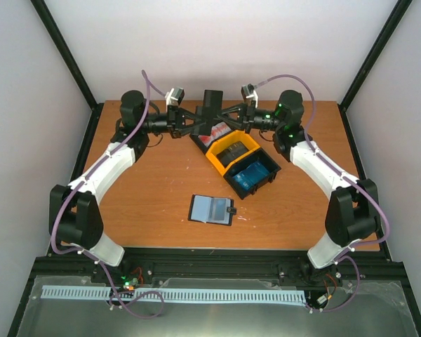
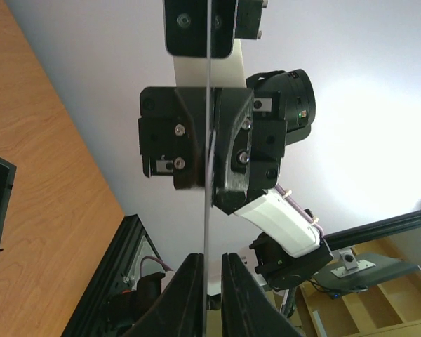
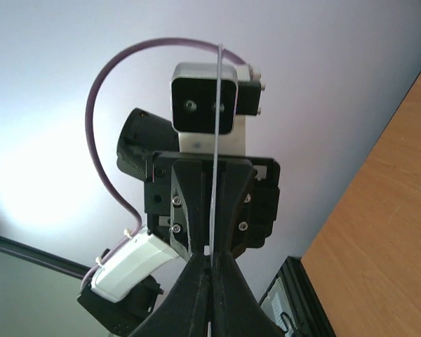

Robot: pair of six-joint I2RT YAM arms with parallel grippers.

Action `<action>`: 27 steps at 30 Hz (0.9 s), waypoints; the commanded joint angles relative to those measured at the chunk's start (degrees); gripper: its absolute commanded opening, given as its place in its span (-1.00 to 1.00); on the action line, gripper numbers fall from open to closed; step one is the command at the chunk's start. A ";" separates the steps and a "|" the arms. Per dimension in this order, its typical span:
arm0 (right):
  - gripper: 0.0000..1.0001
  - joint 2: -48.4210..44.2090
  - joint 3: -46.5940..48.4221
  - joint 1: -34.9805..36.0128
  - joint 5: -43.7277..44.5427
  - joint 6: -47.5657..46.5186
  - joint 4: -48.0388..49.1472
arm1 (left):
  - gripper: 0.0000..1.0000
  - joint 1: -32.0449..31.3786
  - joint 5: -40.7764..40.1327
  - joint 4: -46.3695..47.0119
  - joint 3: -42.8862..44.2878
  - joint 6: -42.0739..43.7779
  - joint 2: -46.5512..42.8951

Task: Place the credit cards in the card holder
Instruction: Pick up the credit card from the storage box.

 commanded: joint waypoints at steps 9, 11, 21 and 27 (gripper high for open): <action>-0.94 -5.60 -1.07 -3.74 4.72 -6.96 -8.84 | -0.99 1.94 0.81 -0.11 -3.97 2.09 -3.86; -0.94 -6.59 -0.95 -3.98 6.74 -11.36 -14.36 | -0.99 1.95 -0.09 -4.90 -4.74 6.07 -4.88; -0.94 -13.97 -8.62 -0.56 21.06 -27.09 -37.20 | -0.99 2.00 -26.69 -34.87 -14.30 31.48 -15.65; -0.94 -20.54 -20.84 9.47 32.73 -25.62 -39.09 | -0.99 -0.75 -37.04 -31.02 -31.09 27.95 -23.96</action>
